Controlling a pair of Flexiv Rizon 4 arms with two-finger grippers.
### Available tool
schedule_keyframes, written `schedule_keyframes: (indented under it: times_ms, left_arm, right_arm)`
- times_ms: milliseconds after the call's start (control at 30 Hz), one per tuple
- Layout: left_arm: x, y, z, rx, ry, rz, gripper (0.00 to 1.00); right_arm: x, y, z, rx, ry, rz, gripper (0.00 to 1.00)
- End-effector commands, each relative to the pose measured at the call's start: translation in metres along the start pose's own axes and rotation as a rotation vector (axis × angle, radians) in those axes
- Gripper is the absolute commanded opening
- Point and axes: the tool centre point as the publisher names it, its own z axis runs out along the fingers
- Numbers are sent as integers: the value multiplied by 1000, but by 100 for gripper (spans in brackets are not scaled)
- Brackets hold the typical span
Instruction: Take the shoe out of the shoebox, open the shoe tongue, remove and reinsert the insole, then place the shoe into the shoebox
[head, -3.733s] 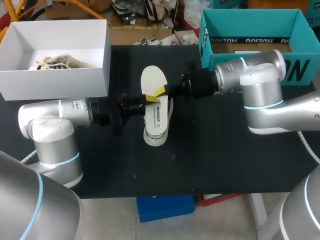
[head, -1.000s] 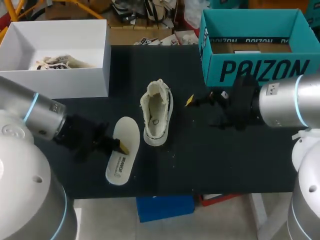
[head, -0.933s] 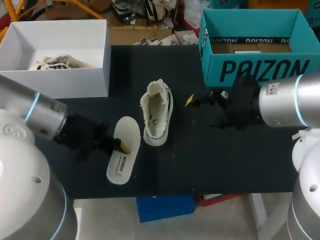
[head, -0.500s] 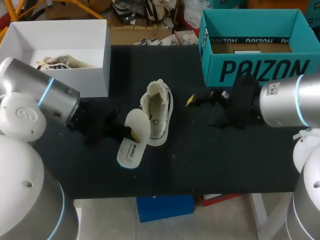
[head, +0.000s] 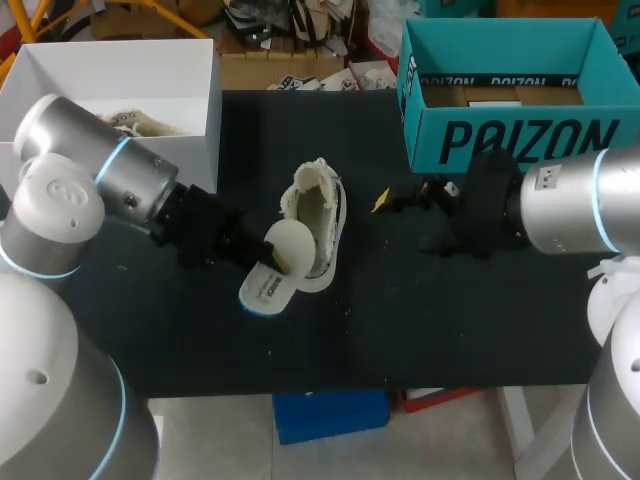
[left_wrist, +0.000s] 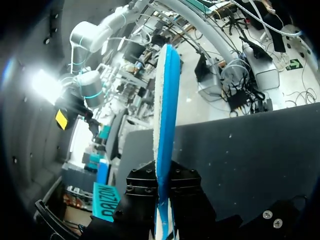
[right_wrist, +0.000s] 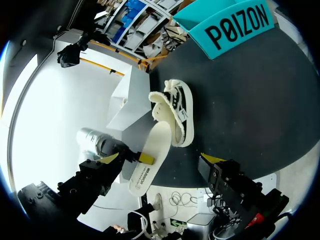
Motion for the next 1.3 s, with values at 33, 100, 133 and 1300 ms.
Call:
schedule_keyframes:
  times_ms: [33, 100, 133, 1300]
  left_arm:
    - [1, 4, 5, 9, 10, -5, 0]
    - [3, 7, 8, 8, 20, -14, 0]
    - [4, 8, 9, 4, 29, -15, 0]
    - [2, 64, 35, -66, 90, -40, 0]
  right_arm:
    - [0, -1, 0, 0, -1, 0, 100]
    - [0, -1, 0, 0, -1, 0, 100]
    - [0, -1, 0, 0, -1, 0, 100]
    - [0, -1, 0, 0, -1, 0, 100]
